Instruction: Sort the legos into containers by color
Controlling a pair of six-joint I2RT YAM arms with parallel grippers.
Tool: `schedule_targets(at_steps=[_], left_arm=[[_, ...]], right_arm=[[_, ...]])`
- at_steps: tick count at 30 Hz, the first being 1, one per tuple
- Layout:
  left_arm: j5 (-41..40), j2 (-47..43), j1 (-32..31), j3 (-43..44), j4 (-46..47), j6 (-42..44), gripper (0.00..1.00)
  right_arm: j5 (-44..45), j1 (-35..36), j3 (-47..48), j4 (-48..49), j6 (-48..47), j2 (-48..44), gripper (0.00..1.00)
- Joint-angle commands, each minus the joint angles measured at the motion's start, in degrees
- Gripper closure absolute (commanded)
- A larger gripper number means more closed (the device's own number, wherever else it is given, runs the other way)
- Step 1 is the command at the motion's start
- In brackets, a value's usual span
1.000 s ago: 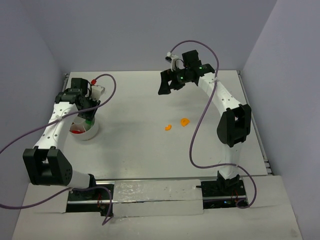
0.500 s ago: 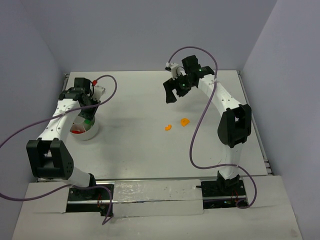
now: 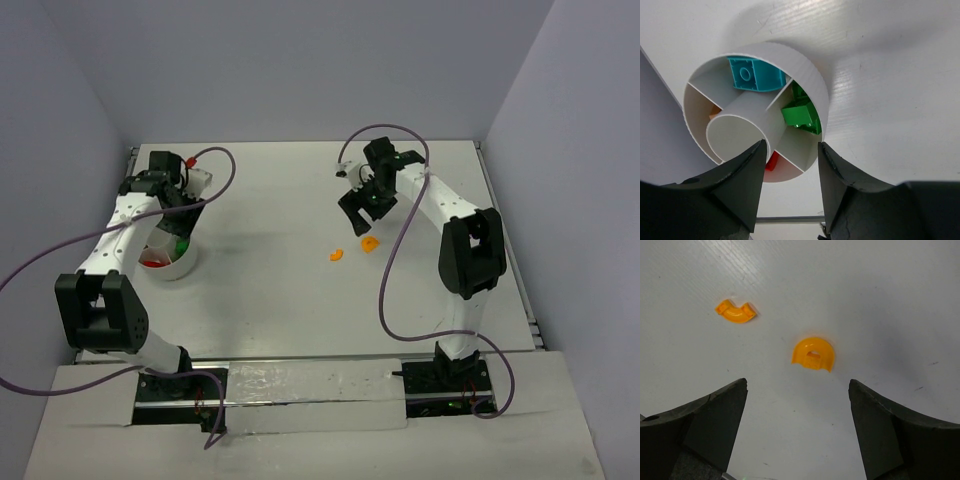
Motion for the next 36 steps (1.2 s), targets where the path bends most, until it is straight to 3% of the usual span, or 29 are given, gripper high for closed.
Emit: schedule_targets(at_steps=[1,9,16,36], left_arm=[[3.4,0.1,0.4,5.6,-0.1,0.9,0.44],[5.2,-0.4,0.4,8.5,-0.3,1.6,0.41],[5.8,-1.4,0.4,9.0,0.3,1.0,0.24],[5.8,-2.6,0.4,7.7,1.4,1.3,0.23]], right_arm=[[3.1,-0.2,-0.2,-0.1,-0.2,-0.5,0.13],[8.1,0.0,-1.1,0.1,2.3,2.7,0.14],[8.9,1.2,-3.6,1.7,4.1,4.1,0.10],[15.6,4.1,-9.2,9.3,9.7,8.2,0.22]])
